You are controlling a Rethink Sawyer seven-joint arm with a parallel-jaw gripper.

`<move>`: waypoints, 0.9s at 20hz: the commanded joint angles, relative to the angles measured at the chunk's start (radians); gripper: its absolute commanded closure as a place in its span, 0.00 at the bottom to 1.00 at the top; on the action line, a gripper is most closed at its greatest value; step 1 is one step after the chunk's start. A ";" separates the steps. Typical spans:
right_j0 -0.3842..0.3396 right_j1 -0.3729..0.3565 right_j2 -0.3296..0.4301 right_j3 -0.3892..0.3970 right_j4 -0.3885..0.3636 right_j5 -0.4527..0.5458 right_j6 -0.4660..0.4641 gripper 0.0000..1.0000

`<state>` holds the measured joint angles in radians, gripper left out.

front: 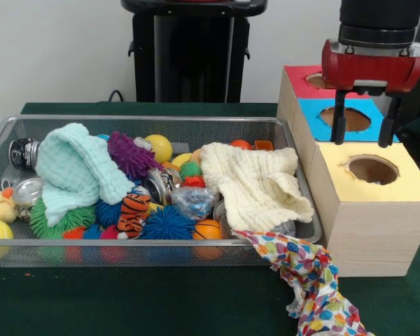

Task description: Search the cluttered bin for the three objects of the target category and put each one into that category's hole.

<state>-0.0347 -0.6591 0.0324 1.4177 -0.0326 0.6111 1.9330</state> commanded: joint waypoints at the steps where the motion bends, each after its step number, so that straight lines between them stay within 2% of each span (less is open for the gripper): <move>1: -0.048 0.070 0.068 -0.075 -0.054 0.144 -0.072 0.00; 6: -0.054 0.094 0.070 -0.097 -0.071 0.124 -0.084 0.00; 11: -0.057 0.138 0.069 -0.188 -0.075 0.170 -0.097 0.00; 12: -0.059 0.161 0.070 -0.229 -0.075 0.189 -0.104 0.00; 18: -0.064 0.242 0.071 -0.330 -0.081 0.195 -0.117 0.00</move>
<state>-0.0700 -0.5283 0.0334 1.1858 -0.0330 0.6625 1.9330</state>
